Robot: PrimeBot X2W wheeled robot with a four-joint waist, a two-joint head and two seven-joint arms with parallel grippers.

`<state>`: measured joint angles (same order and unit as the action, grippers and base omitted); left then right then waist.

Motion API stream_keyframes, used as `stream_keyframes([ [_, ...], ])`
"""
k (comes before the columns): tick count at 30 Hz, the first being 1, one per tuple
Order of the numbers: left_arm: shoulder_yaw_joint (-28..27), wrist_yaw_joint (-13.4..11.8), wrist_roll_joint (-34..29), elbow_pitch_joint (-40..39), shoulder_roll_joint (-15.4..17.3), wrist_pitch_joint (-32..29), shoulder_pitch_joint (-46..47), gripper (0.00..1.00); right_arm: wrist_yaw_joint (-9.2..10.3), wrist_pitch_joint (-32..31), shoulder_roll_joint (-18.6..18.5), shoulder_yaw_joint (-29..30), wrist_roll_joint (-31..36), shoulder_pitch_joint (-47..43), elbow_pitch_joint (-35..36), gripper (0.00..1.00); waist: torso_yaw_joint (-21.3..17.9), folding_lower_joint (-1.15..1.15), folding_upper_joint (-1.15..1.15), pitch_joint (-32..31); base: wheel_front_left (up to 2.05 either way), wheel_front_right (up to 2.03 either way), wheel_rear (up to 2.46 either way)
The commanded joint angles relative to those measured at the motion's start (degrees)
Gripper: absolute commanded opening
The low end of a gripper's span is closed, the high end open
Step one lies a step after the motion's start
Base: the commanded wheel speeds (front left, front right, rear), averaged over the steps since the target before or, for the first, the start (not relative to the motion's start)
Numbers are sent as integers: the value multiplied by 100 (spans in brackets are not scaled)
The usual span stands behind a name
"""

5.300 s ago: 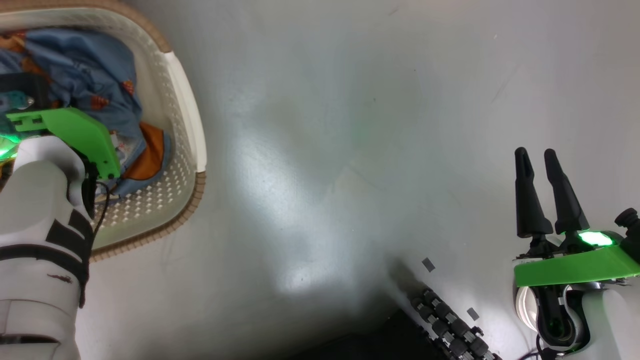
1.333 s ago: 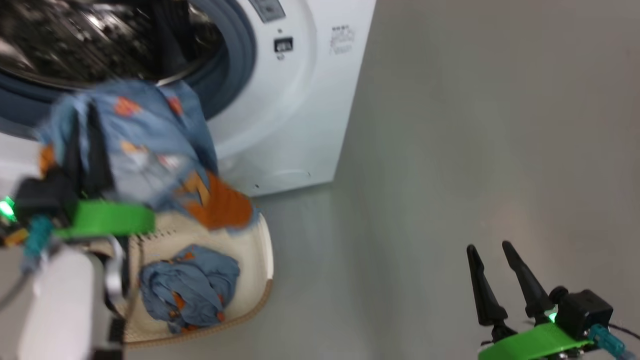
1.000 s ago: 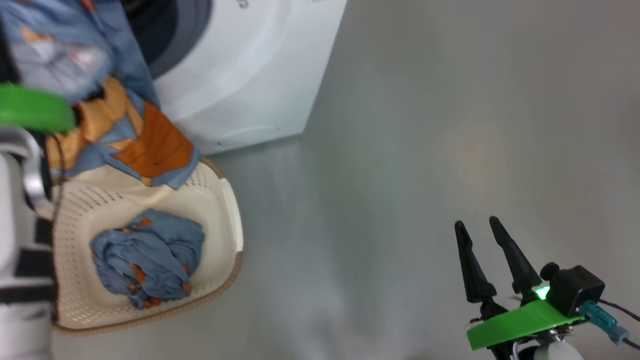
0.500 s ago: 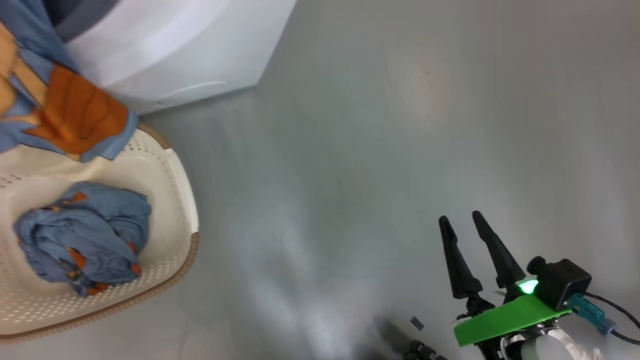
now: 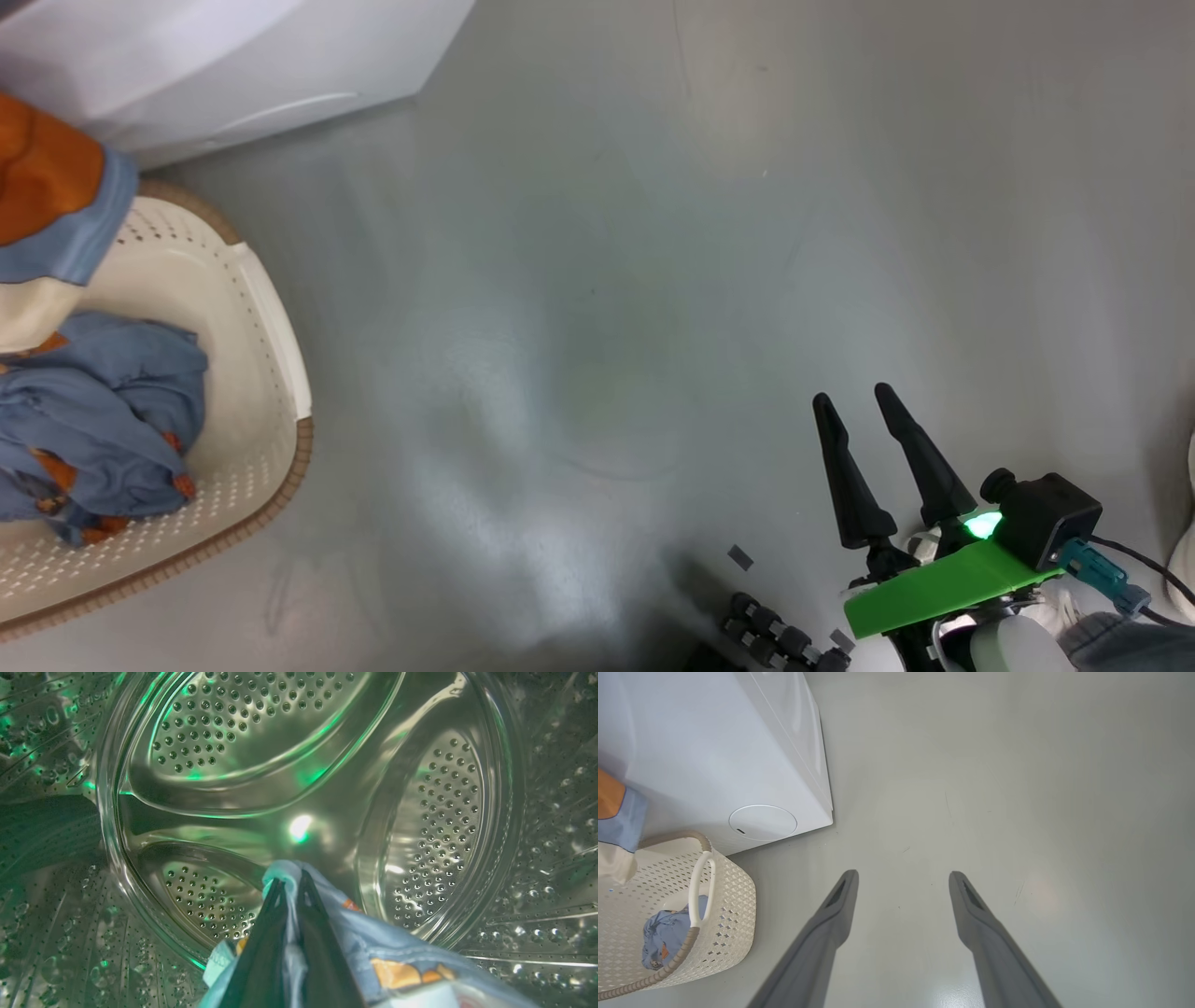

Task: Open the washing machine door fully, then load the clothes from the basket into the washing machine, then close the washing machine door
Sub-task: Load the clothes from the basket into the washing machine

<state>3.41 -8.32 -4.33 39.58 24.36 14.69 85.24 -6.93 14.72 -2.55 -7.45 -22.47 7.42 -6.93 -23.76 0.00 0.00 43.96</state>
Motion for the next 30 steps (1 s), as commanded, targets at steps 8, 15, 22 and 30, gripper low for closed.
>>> stream_keyframes([
  [8, 272, -37, -226, 1046, 205, -110, 568, 0, -56, 28, -110, -165, -144, -188, 70, 100, -18, 0, 0, 114, 0, 0, 0],
  [15, 273, -197, -111, 2003, -16, -383, 799, 37, -56, 28, -109, -99, -158, -166, 34, 100, 96, 0, 0, 19, 0, 0, 0],
  [22, 175, -408, 88, 2699, -182, -491, 826, 100, -56, 28, -141, -70, -155, -135, -1, 100, 232, 0, 0, -205, 0, 0, 0],
  [30, 108, -665, 301, 3073, -565, -501, 710, 100, -56, 28, -167, -1, -128, -116, -13, 100, 503, 0, 0, -391, 0, 0, 0],
])
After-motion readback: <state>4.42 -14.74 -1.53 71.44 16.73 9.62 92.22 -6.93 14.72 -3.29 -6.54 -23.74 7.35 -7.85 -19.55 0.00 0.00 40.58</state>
